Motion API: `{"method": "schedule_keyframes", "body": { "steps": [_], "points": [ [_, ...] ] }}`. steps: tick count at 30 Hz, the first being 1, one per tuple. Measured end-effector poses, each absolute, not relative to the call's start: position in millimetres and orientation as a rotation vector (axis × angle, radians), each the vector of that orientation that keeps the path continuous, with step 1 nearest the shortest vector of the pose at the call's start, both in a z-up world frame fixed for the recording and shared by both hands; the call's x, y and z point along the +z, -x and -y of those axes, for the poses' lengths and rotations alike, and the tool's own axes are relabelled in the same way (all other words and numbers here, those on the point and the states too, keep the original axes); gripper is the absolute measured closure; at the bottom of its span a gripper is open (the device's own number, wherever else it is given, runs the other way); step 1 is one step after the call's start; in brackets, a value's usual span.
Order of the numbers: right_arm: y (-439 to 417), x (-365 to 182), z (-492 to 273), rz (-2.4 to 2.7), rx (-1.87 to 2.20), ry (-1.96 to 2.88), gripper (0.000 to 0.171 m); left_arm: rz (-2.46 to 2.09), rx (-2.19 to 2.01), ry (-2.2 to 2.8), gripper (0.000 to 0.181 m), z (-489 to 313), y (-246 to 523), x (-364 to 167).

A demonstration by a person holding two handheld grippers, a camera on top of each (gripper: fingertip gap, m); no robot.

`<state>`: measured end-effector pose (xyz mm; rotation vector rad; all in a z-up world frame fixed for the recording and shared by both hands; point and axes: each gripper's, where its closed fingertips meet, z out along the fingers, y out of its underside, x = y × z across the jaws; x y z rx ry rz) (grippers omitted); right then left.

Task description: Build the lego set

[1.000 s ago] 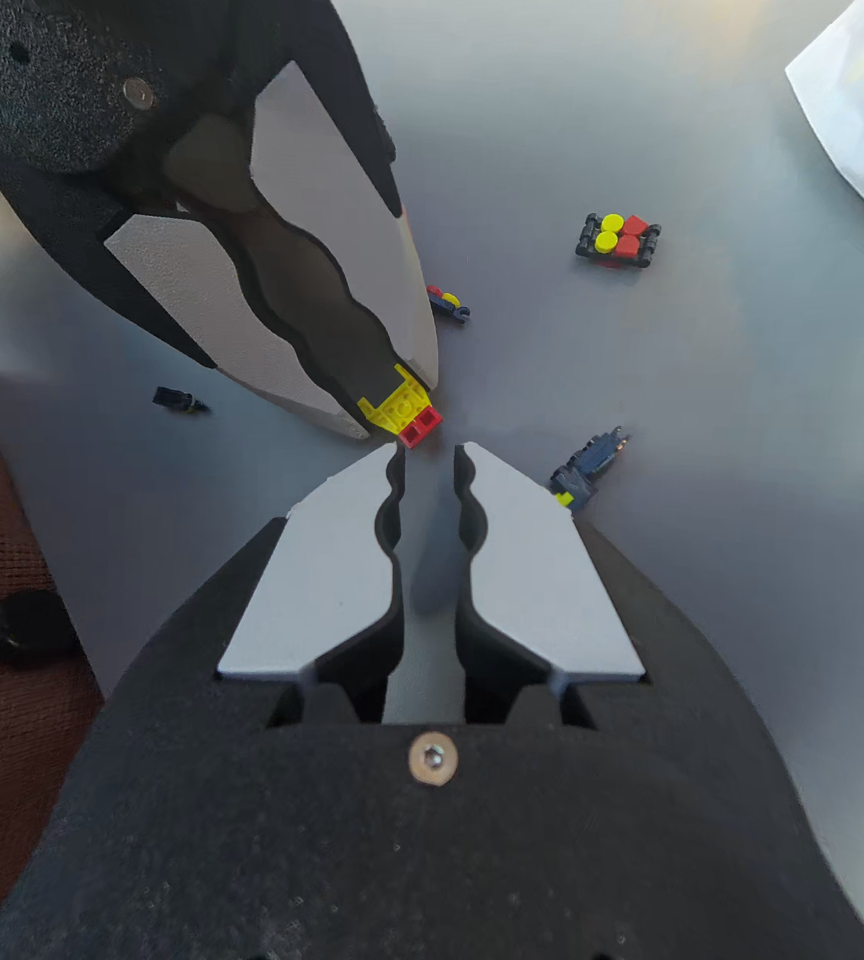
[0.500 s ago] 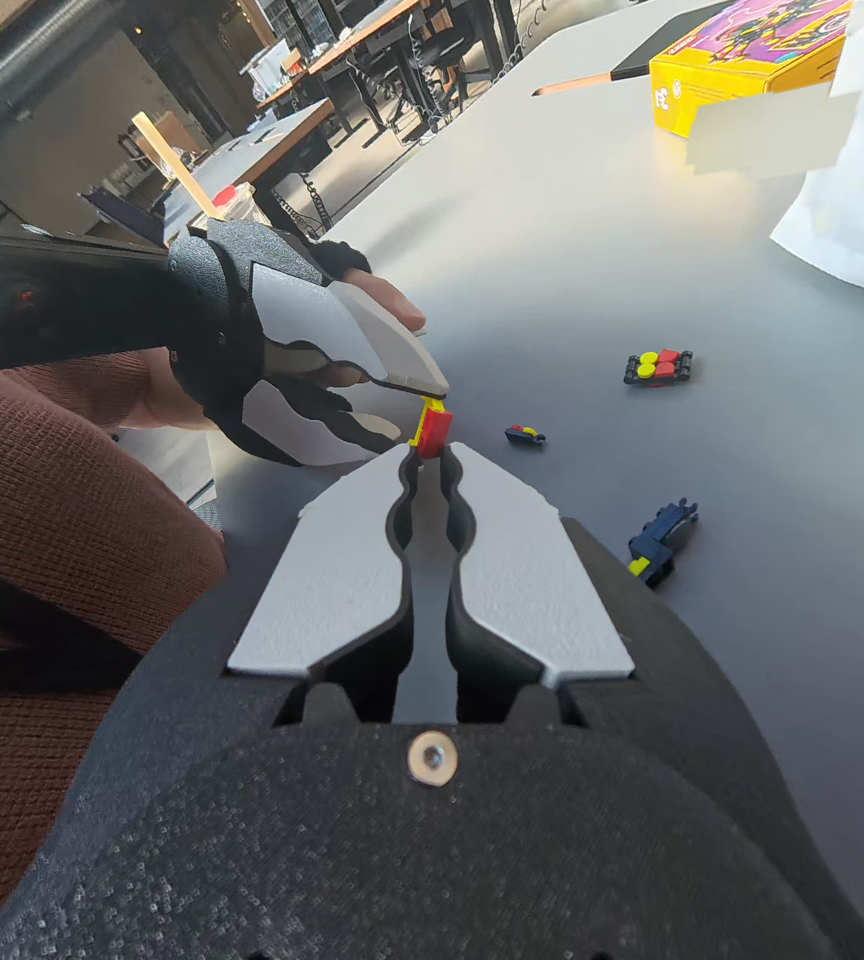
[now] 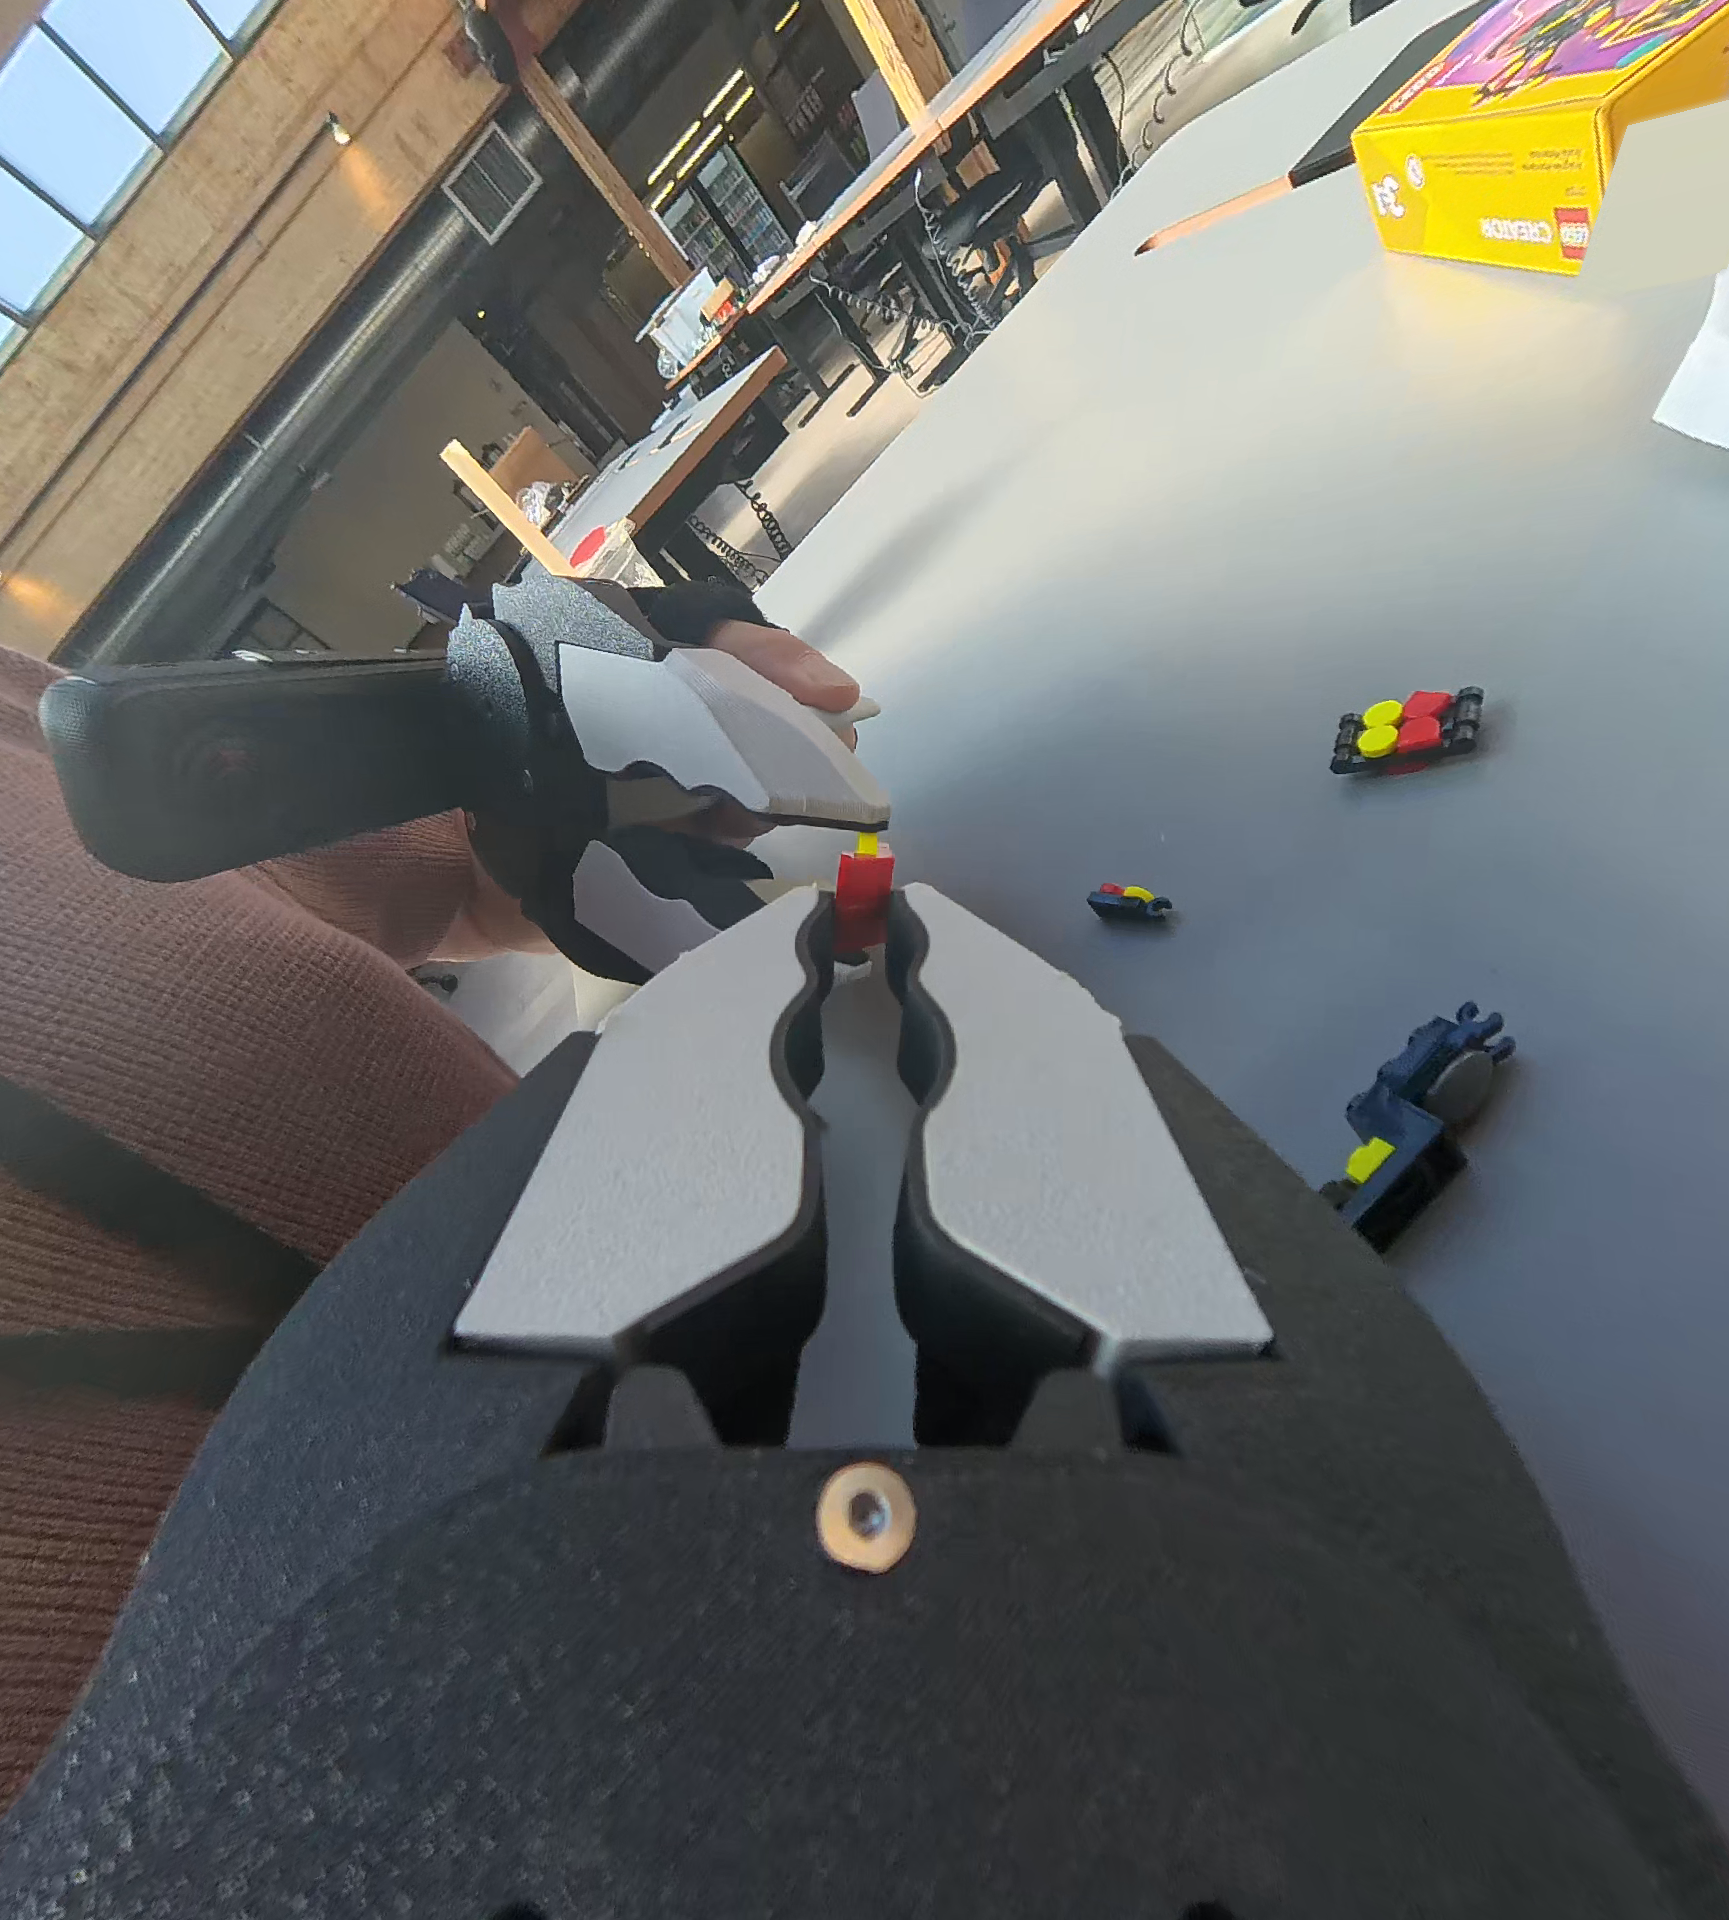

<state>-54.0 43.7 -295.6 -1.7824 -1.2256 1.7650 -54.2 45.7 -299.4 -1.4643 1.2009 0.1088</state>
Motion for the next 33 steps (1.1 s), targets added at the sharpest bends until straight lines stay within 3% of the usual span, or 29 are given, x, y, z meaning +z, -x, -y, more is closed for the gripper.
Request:
{"method": "schedule_keyframes", "body": {
  "steps": [6, 11, 12, 14, 17, 20, 23, 25, 28, 33],
  "points": [
    [54, -284, -40, 1.212, 1.839, 1.731, 0.163, -1.046, -0.259, 1.46, 0.156, -40, 52, -286],
    [52, -260, -32, 1.016, 2.328, 1.583, 0.165, -0.938, -0.539, 1.299, 0.159, -30, 52, -252],
    [51, -255, -32, 0.968, 2.408, 1.54, 0.165, -0.888, -0.58, 1.259, 0.181, -30, 56, -242],
    [53, -250, -38, 0.883, 2.458, 1.517, 0.165, -0.843, -0.657, 1.239, 0.181, -31, 60, -235],
    [59, -264, -54, 0.876, 2.289, 1.624, 0.165, -0.895, -0.475, 1.345, 0.181, -48, 65, -255],
    [61, -274, -75, 0.914, 1.995, 1.669, 0.165, -0.918, -0.373, 1.464, 0.158, -60, 69, -271],
    [62, -264, -75, 1.064, 1.729, 1.503, 0.165, -0.839, -0.524, 1.591, 0.148, -64, 64, -277],
    [63, -260, -75, 1.155, 1.527, 1.395, 0.165, -0.742, -0.682, 1.601, 0.151, -64, 65, -270],
    [62, -254, -71, 1.254, 1.29, 1.238, 0.165, -0.676, -0.745, 1.556, 0.173, -65, 72, -261],
    [61, -252, -61, 1.349, 1.17, 1.123, 0.165, -0.749, -0.702, 1.521, 0.173, -59, 66, -259]
  ]
}}
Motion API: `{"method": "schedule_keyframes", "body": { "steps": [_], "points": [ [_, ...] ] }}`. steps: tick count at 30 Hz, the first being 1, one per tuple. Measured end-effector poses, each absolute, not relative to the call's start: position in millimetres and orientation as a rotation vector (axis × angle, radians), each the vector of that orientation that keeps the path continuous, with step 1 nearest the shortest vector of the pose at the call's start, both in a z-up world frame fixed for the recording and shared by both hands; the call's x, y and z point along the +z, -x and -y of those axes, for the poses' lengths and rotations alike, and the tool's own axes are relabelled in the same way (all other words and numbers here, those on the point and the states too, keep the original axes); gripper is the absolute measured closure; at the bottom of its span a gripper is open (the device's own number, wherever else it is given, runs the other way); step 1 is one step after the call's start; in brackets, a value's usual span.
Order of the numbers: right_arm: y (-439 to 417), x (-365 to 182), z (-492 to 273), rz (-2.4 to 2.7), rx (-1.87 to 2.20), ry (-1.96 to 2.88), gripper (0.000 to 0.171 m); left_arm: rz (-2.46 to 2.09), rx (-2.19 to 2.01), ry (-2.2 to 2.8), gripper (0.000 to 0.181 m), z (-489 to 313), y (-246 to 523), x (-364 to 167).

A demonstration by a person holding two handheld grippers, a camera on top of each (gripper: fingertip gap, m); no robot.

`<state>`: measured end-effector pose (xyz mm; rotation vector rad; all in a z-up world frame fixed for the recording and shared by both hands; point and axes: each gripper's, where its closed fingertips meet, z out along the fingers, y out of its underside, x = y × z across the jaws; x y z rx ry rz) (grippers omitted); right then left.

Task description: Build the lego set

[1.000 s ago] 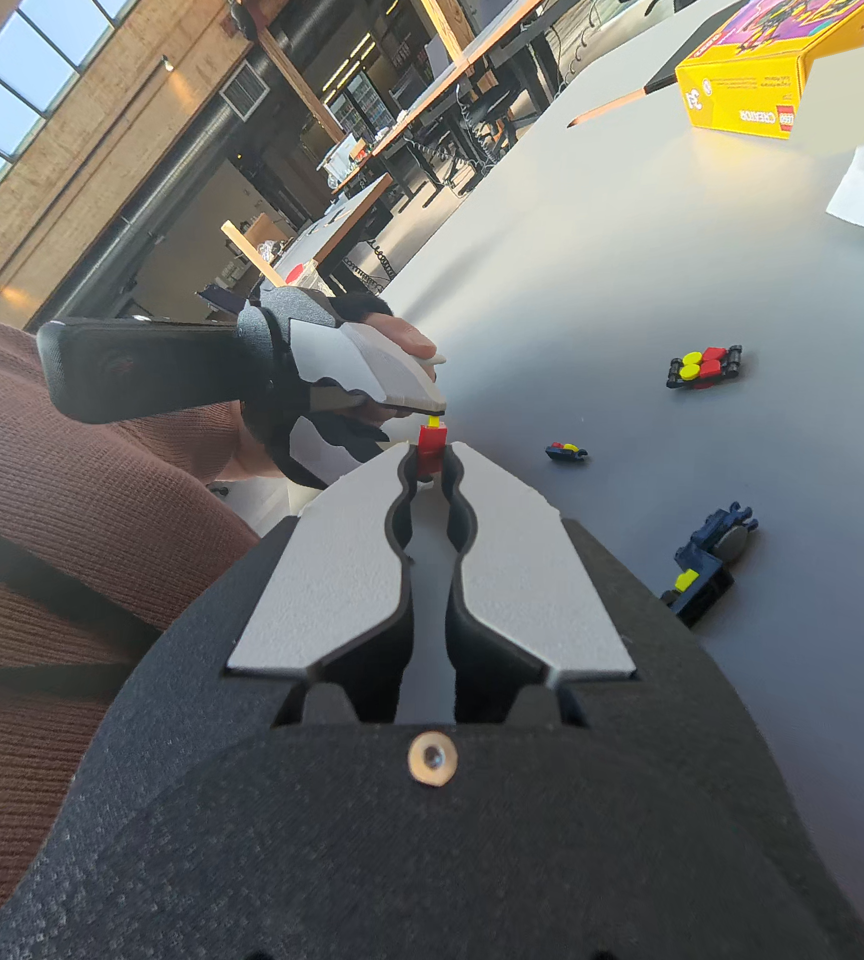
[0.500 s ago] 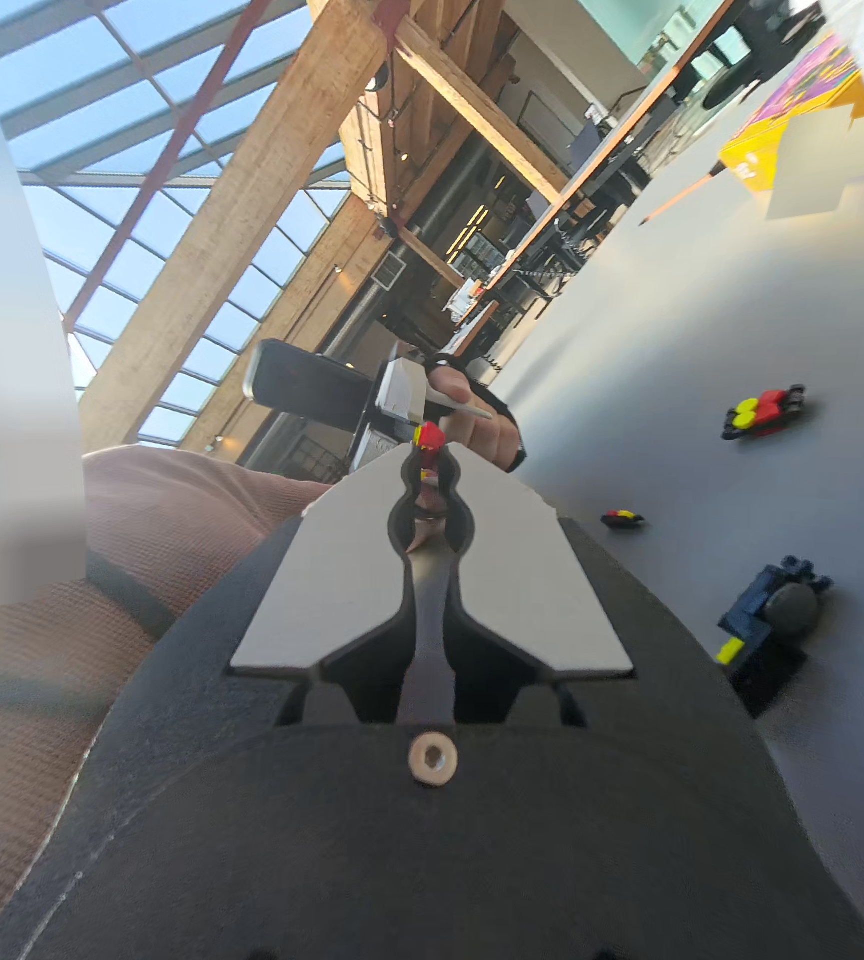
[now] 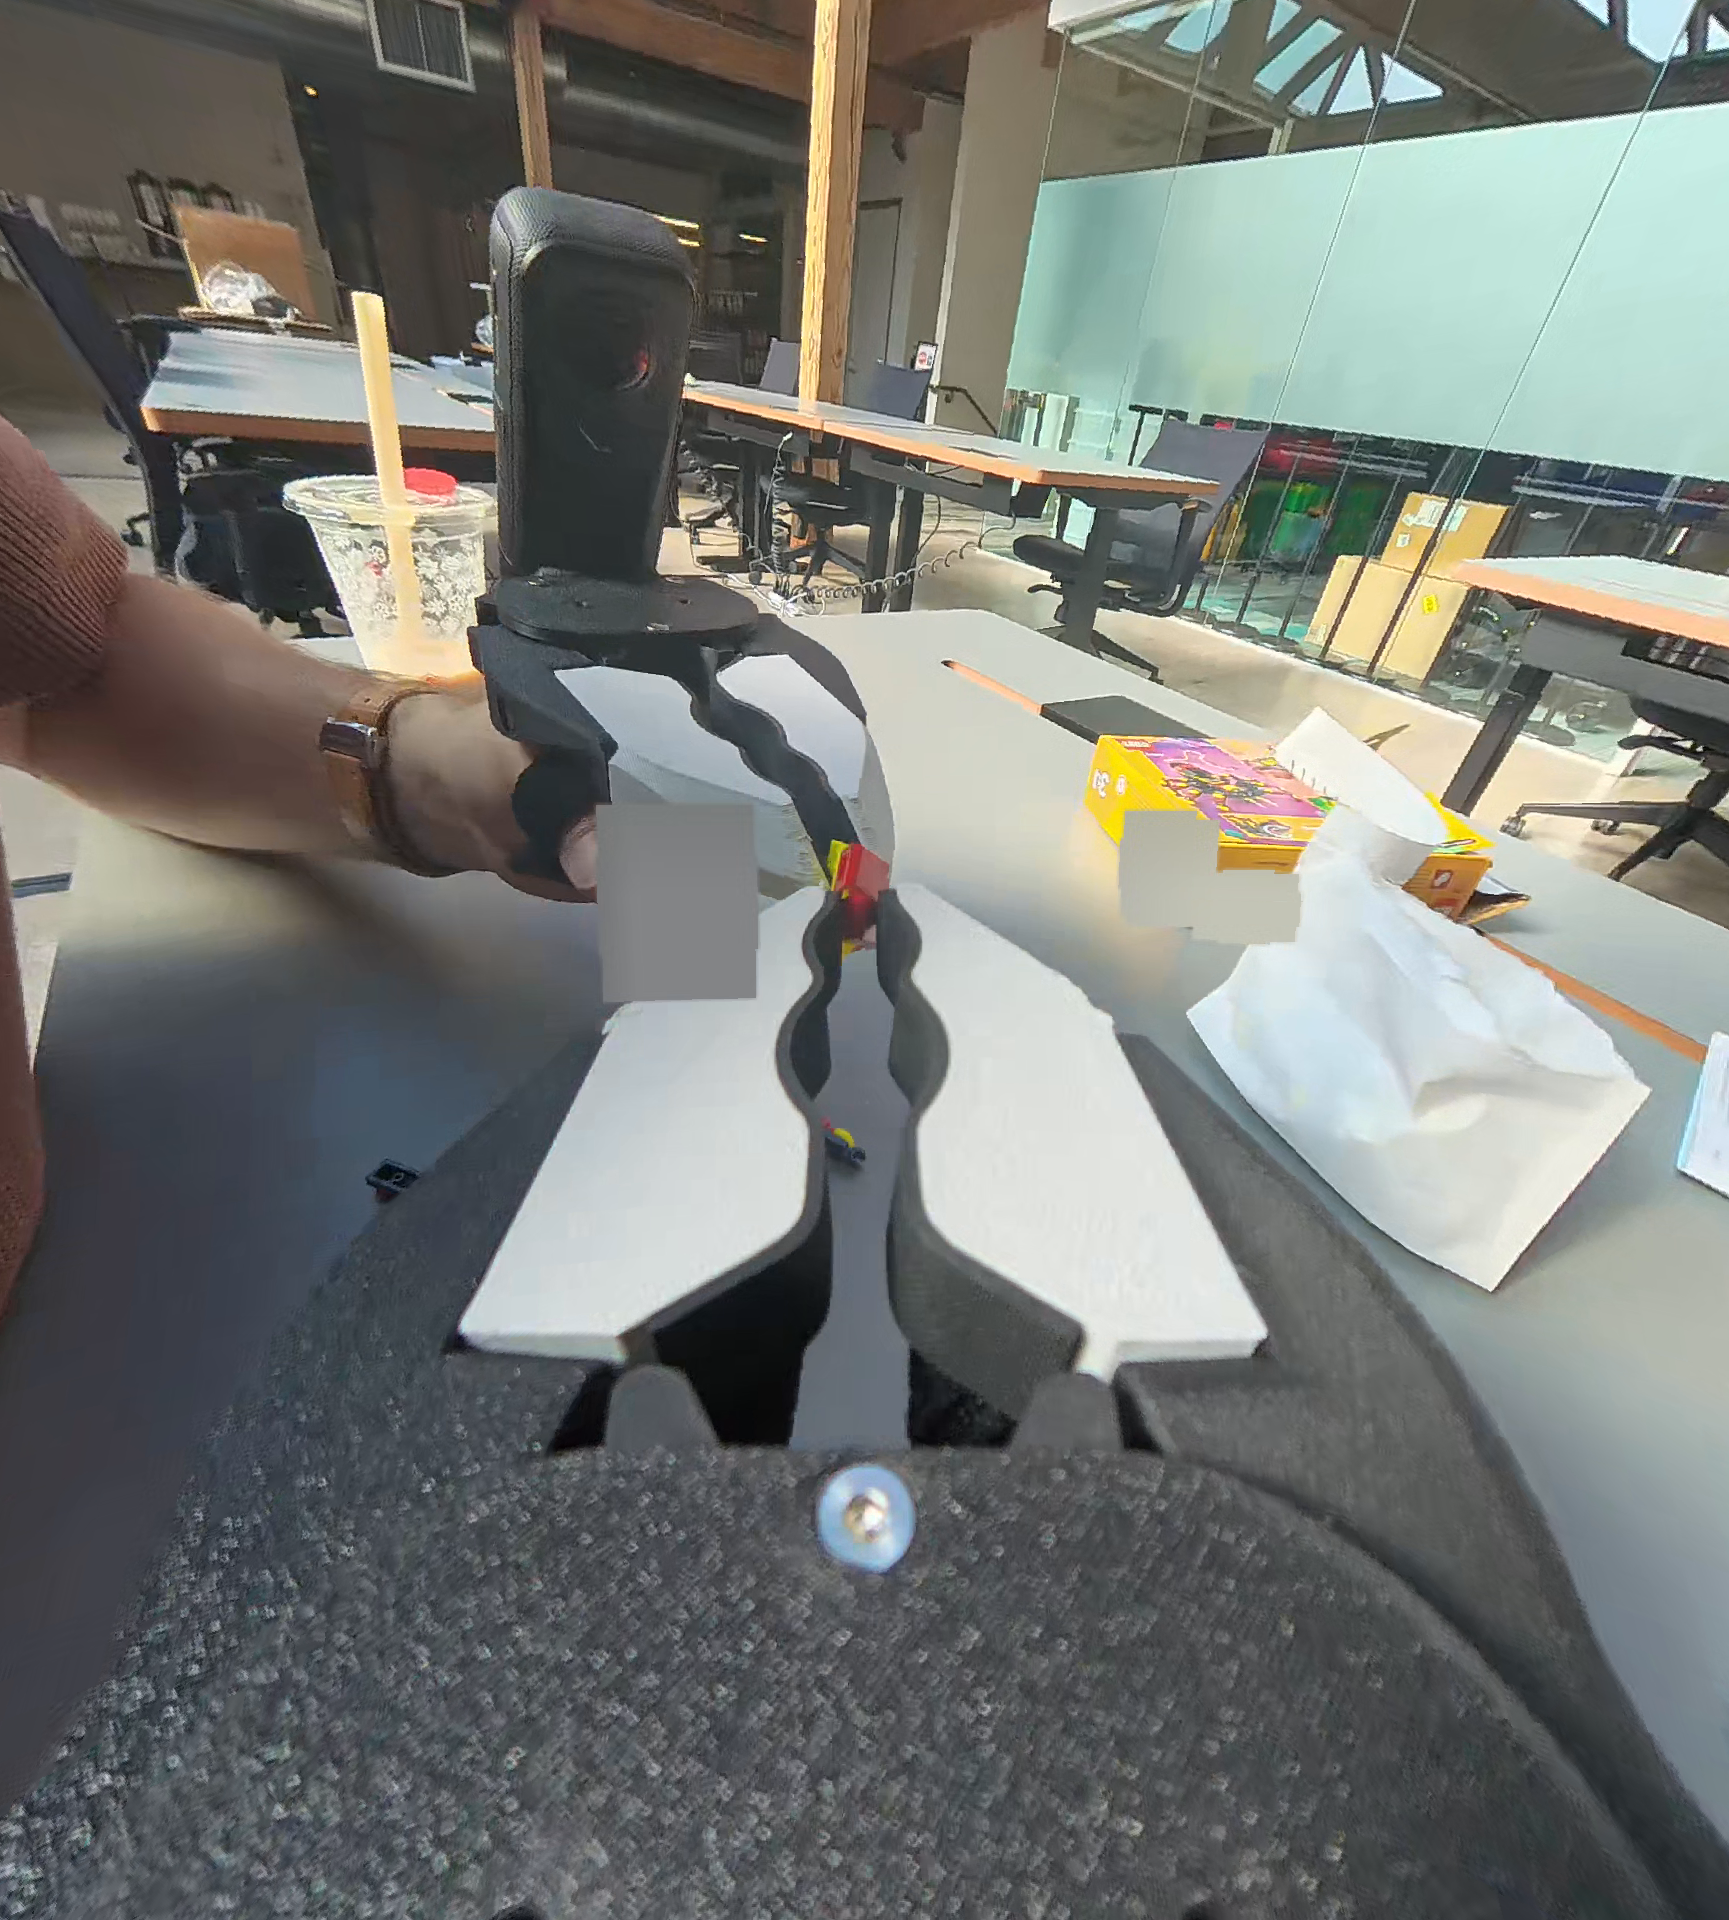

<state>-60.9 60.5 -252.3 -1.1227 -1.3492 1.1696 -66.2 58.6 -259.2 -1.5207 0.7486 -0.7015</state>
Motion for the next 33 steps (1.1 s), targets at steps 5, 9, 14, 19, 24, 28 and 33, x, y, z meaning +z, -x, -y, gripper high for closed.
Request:
{"method": "schedule_keyframes", "body": {
  "steps": [5, 9, 14, 19, 24, 28, 33],
  "points": [
    [58, -250, -56, 1.391, 1.144, 1.054, 0.165, -0.742, -0.831, 1.482, 0.176, -51, 62, -254],
    [60, -253, -57, 1.387, 1.153, 1.066, 0.165, -0.776, -0.74, 1.451, 0.179, -51, 63, -254],
    [57, -254, -61, 1.302, 1.452, 1.179, 0.159, -1.022, -0.278, 1.333, 0.179, -50, 60, -254],
    [49, -250, -53, 1.43, 1.288, 1.028, 0.155, -1.189, -0.172, 1.308, 0.179, -46, 58, -260],
    [50, -255, -51, 1.591, 1.166, 0.944, 0.157, -1.241, -0.227, 1.33, 0.179, -44, 58, -266],
    [54, -265, -47, 1.69, 1.038, 0.857, 0.158, -1.193, -0.416, 1.394, 0.179, -41, 59, -266],
    [57, -269, -43, 1.733, 0.994, 0.804, 0.163, -1.229, -0.46, 1.446, 0.179, -38, 60, -274]
  ]
}}
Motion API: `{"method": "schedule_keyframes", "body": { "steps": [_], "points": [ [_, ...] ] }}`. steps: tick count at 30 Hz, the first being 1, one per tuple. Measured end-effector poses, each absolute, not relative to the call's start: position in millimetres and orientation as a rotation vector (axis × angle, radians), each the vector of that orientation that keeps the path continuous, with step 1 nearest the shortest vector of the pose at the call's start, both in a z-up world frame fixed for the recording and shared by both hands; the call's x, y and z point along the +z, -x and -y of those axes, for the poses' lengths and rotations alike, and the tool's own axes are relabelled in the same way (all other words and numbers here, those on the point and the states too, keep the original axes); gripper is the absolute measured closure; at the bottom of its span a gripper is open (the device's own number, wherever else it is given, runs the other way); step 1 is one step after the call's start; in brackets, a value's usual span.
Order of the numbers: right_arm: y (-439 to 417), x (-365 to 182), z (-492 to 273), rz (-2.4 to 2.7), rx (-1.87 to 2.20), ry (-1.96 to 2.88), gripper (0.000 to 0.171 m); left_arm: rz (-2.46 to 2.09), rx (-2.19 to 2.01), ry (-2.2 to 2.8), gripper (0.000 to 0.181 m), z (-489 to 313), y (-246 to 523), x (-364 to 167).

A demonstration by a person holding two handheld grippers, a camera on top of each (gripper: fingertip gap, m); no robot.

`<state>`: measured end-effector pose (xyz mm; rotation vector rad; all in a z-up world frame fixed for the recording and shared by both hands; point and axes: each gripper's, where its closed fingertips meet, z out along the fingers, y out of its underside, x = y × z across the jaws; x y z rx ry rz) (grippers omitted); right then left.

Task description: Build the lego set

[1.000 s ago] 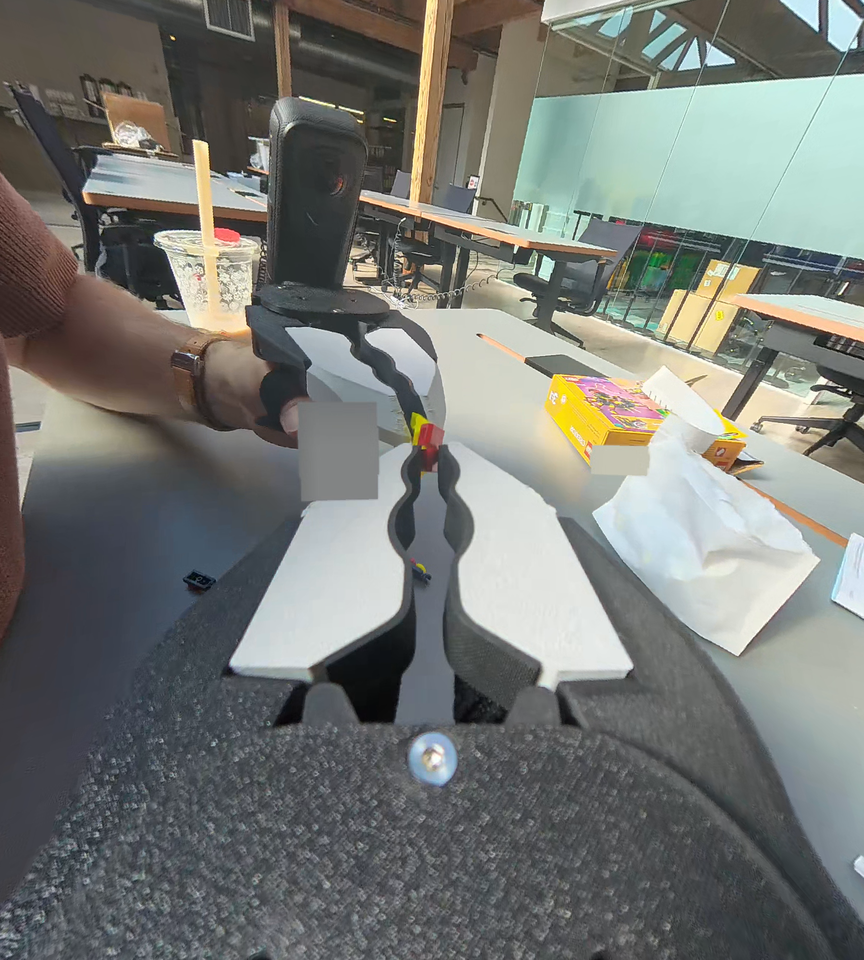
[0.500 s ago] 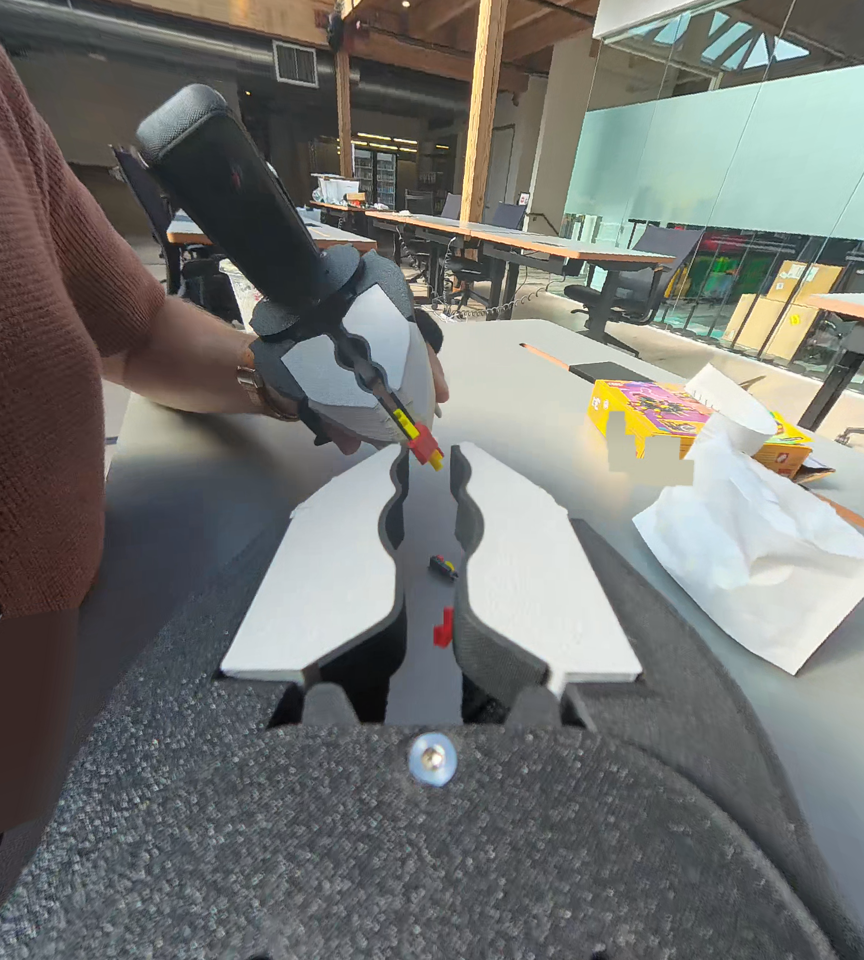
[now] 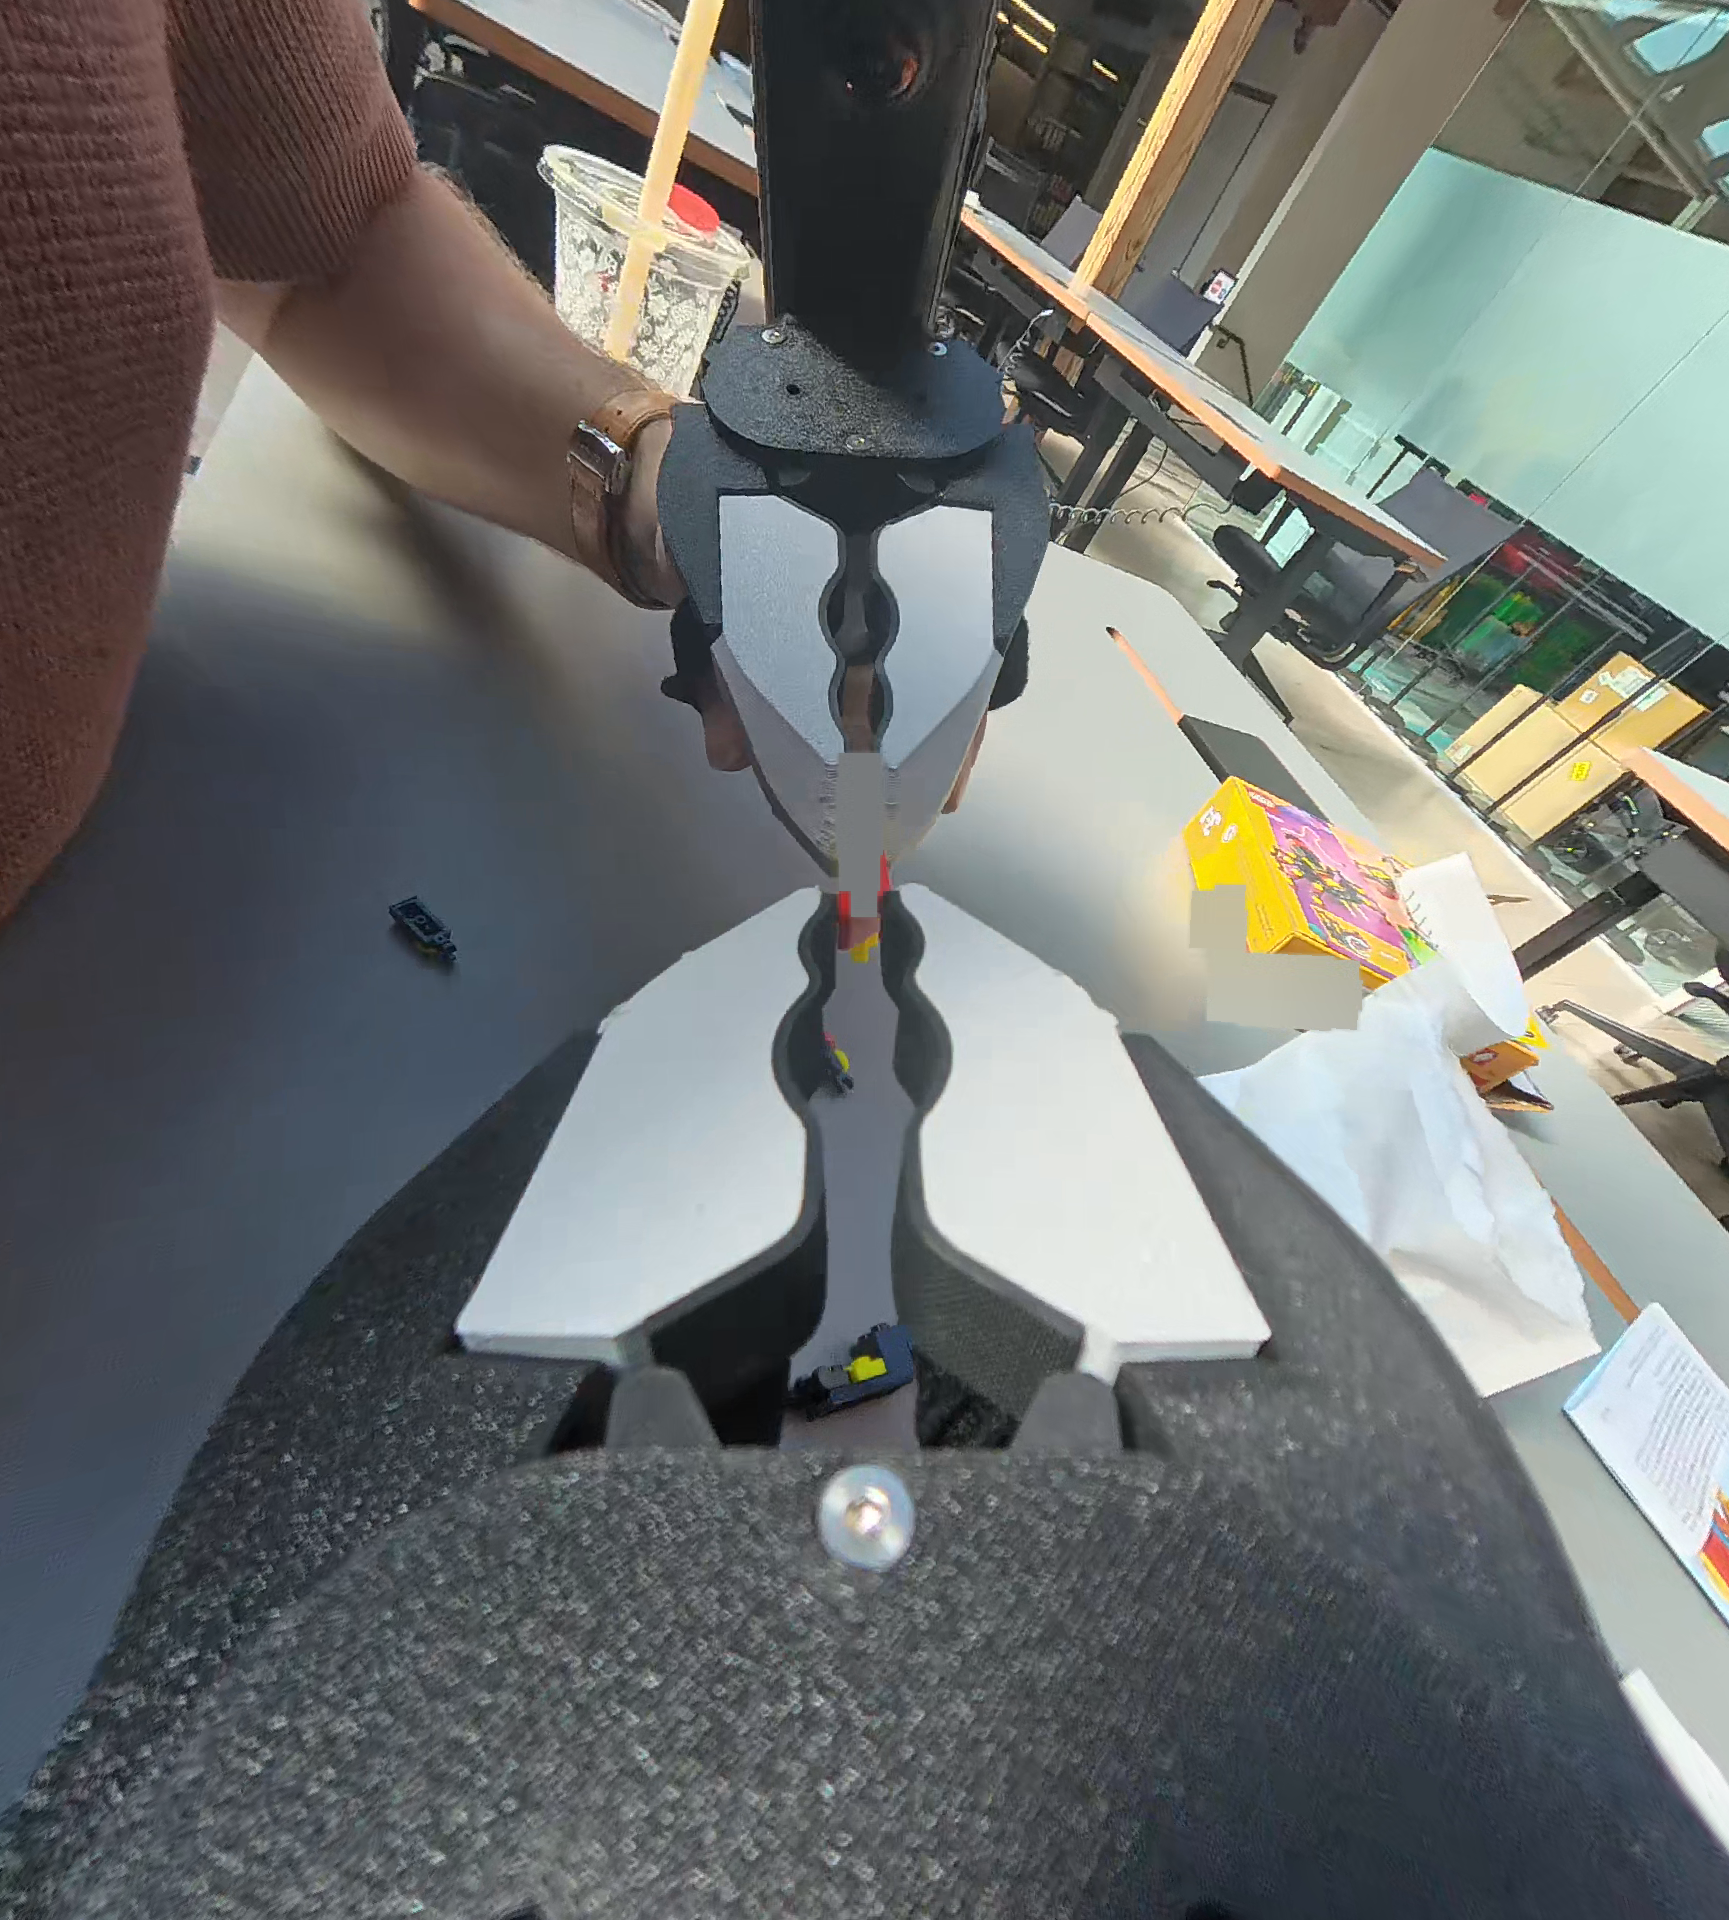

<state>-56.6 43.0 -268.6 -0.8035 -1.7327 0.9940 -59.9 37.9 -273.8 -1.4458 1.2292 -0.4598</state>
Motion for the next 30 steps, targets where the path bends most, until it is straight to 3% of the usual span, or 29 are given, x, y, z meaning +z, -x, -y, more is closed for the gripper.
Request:
{"method": "schedule_keyframes", "body": {
  "steps": [6, 13, 16, 20, 23, 30],
  "points": [
    [55, -280, -37, 1.829, 1.077, 0.859, 0.164, -1.314, -0.443, 1.441, 0.179, -30, 58, -285],
    [59, -279, -58, 1.624, 1.495, 1.209, 0.166, -1.392, -0.227, 1.354, 0.179, -32, 56, -293],
    [63, -289, -77, 1.607, 1.35, 1.29, 0.166, -1.366, -0.175, 1.382, 0.179, -40, 67, -300],
    [78, -253, -167, 1.396, 1.034, 1.425, 0.166, -1.263, -0.052, 1.418, 0.179, -58, 82, -303],
    [105, -257, -220, 1.493, 0.868, 1.549, 0.165, -1.145, 0.018, 1.426, 0.179, -75, 99, -297],
    [139, -290, -250, 1.696, 0.789, 1.679, 0.15, -1.108, 0.101, 1.428, 0.179, -82, 115, -300]
  ]
}}
